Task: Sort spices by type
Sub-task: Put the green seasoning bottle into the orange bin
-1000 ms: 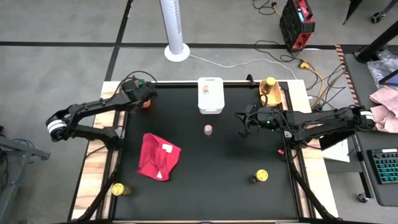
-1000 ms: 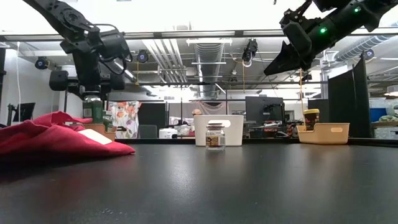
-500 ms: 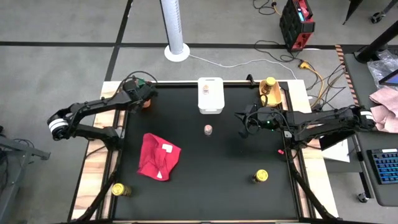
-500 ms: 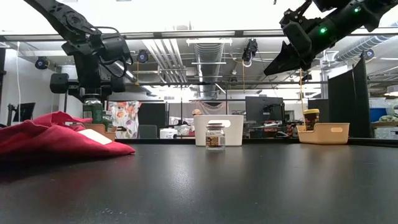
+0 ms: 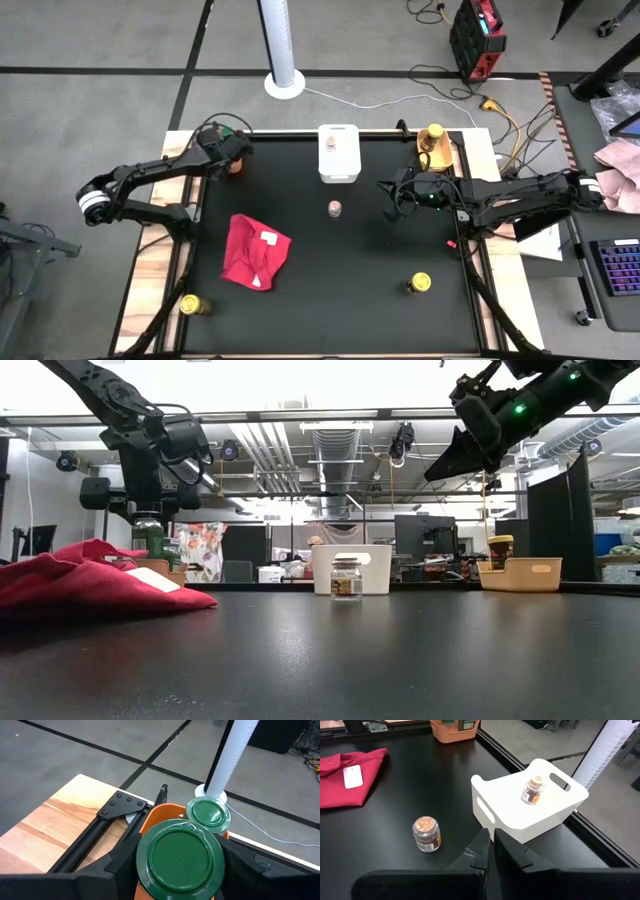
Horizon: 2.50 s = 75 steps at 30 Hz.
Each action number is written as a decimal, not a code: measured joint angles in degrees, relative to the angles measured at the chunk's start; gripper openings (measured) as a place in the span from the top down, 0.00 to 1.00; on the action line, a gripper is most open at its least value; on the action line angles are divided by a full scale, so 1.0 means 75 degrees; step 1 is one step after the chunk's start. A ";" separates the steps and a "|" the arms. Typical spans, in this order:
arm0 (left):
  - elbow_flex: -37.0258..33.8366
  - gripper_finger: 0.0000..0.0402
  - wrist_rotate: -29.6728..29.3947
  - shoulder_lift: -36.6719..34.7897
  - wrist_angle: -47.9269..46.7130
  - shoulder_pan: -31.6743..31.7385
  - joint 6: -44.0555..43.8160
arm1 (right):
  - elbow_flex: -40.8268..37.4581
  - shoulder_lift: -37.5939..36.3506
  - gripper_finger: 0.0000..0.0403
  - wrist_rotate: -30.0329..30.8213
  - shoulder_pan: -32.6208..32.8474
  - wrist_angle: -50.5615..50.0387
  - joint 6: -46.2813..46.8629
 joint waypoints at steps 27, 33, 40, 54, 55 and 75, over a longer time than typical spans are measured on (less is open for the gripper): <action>0.0003 0.51 0.0045 0.0000 -0.0160 0.0010 0.0071 | -0.0009 0.0000 0.96 -0.0003 -0.0001 -0.0057 -0.0009; 0.0003 0.51 0.0252 0.0029 -0.0157 0.0010 -0.0014 | -0.0009 0.0000 0.96 -0.0003 0.0000 -0.0059 -0.0009; 0.0003 0.51 0.0297 0.0241 -0.0152 0.0010 -0.0156 | -0.0011 0.0000 0.96 -0.0003 0.0000 -0.0064 -0.0012; 0.0003 0.51 0.0421 0.0775 -0.0073 0.0059 -0.0337 | -0.0012 0.0000 0.96 -0.0005 -0.0001 -0.0249 -0.0015; 0.0003 0.50 0.0422 0.0788 -0.0073 0.0059 -0.0337 | -0.0012 0.0000 0.96 -0.0006 -0.0003 -0.0246 -0.0015; 0.0012 0.41 0.0405 0.0742 -0.0067 0.0059 -0.0170 | -0.0012 0.0000 0.96 -0.0003 -0.0003 -0.0248 -0.0015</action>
